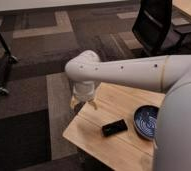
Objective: Place the pepper in the ceramic bowl
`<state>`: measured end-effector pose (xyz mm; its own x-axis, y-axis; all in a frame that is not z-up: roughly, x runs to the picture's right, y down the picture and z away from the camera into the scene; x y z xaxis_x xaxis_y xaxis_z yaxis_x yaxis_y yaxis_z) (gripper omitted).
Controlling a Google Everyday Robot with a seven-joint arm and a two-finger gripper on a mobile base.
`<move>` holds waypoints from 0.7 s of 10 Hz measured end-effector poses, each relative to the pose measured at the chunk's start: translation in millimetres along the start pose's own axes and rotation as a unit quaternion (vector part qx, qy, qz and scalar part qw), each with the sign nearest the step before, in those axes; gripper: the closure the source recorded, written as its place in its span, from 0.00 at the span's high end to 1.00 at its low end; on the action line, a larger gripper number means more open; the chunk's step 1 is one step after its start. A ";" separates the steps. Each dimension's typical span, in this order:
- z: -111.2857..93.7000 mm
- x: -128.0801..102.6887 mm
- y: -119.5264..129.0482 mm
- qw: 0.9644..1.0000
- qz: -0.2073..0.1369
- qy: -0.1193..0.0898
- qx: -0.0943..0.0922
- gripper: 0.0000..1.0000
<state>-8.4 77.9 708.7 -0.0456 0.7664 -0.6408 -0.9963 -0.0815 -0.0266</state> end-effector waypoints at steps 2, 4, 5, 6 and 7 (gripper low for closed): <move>-8.3 -5.1 -48.6 1.000 0.003 -0.007 -0.001 0.65; -28.7 0.5 -102.3 1.000 0.005 -0.012 0.022 0.65; -41.1 6.1 -130.9 0.999 0.014 -0.014 0.035 0.65; -44.0 7.6 -137.7 0.999 0.016 -0.013 0.040 0.65; -43.8 8.5 -137.5 0.999 0.016 -0.012 0.038 0.65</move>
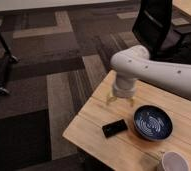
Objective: Place the pepper in the ceramic bowl
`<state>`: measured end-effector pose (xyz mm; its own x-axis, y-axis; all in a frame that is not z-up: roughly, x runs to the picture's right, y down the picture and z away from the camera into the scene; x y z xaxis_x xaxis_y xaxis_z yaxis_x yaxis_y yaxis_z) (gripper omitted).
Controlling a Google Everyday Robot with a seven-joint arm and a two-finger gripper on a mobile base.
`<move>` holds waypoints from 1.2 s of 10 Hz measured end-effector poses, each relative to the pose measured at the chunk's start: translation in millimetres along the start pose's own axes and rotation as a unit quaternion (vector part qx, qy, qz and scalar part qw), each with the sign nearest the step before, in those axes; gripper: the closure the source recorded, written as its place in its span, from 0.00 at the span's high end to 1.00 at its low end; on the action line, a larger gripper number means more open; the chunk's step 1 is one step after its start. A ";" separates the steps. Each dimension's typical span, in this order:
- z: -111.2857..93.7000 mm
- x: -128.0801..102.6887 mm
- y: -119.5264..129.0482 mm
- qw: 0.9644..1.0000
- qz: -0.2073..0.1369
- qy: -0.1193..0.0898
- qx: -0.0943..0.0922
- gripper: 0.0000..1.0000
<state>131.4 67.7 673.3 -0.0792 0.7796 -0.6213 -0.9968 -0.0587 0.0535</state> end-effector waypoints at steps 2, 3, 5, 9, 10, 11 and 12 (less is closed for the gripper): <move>0.0 -0.8 0.5 1.000 -0.002 -0.001 0.001 0.65; 0.1 -0.7 0.2 1.000 -0.001 -0.001 0.001 0.65; 1.1 1.7 -22.0 1.000 0.023 0.000 0.004 0.65; 3.2 12.3 -136.6 0.993 0.109 -0.010 -0.052 0.65; -2.2 24.0 -174.8 0.992 0.119 -0.005 -0.049 0.65; -10.4 45.7 -217.8 0.996 0.086 0.018 -0.035 0.65; -12.3 56.8 -232.6 0.998 0.053 0.034 -0.025 0.65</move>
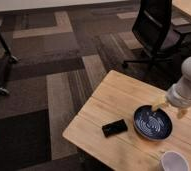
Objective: Place the pepper in the ceramic bowl
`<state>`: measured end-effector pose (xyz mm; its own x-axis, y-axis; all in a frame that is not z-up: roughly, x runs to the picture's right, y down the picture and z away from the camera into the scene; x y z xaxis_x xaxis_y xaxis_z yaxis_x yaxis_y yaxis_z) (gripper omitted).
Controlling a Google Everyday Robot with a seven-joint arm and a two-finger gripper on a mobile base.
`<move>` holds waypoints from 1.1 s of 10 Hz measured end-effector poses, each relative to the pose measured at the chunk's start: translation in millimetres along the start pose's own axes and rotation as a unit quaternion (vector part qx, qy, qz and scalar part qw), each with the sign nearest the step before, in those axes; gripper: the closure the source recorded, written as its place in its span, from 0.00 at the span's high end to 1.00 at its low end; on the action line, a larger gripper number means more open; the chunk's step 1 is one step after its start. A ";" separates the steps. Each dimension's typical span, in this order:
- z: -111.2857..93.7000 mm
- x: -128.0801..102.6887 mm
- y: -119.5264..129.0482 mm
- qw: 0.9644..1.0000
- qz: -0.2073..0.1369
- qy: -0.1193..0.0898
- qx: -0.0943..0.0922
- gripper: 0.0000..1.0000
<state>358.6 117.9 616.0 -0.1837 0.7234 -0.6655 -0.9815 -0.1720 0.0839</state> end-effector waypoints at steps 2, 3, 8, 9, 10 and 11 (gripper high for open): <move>-4.2 16.3 -33.3 0.987 -0.153 0.029 0.036 0.65; -5.5 16.2 -39.2 0.981 -0.185 0.030 0.047 0.65; -7.7 16.2 -51.8 0.963 -0.258 0.035 0.073 0.65; -7.3 16.9 -54.7 0.959 -0.271 0.037 0.078 0.65; -5.2 18.4 -63.8 0.942 -0.320 0.040 0.093 0.65; -2.1 25.3 -71.5 0.927 -0.358 0.046 0.099 0.65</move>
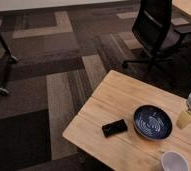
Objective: Place the pepper in the ceramic bowl
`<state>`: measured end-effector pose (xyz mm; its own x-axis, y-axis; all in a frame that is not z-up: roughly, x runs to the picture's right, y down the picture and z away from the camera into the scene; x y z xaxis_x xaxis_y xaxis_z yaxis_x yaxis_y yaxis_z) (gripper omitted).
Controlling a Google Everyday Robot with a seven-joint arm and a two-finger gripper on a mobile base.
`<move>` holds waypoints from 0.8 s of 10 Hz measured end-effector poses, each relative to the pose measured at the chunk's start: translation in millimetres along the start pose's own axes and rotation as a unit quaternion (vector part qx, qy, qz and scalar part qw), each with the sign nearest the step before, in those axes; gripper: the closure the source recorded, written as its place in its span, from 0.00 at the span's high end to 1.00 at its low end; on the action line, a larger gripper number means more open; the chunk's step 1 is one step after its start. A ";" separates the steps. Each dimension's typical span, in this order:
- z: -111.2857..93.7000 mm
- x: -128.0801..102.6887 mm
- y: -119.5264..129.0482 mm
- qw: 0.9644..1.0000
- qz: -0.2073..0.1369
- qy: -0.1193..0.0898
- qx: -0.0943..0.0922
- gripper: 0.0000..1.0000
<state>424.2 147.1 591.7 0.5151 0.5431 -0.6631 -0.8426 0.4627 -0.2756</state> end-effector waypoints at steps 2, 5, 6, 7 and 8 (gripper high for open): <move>8.8 18.5 1.3 0.998 -0.058 0.000 -0.004 0.65; 24.3 50.4 10.4 0.988 -0.149 -0.019 -0.037 0.65; 30.1 61.4 12.7 0.985 -0.167 -0.019 -0.044 0.65; 40.5 74.0 16.0 0.982 -0.185 -0.015 -0.045 0.65; 47.9 77.5 20.1 0.979 -0.200 -0.018 -0.039 0.65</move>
<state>454.7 232.1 568.1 0.8105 0.3538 -0.4668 -0.5808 0.5886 -0.5623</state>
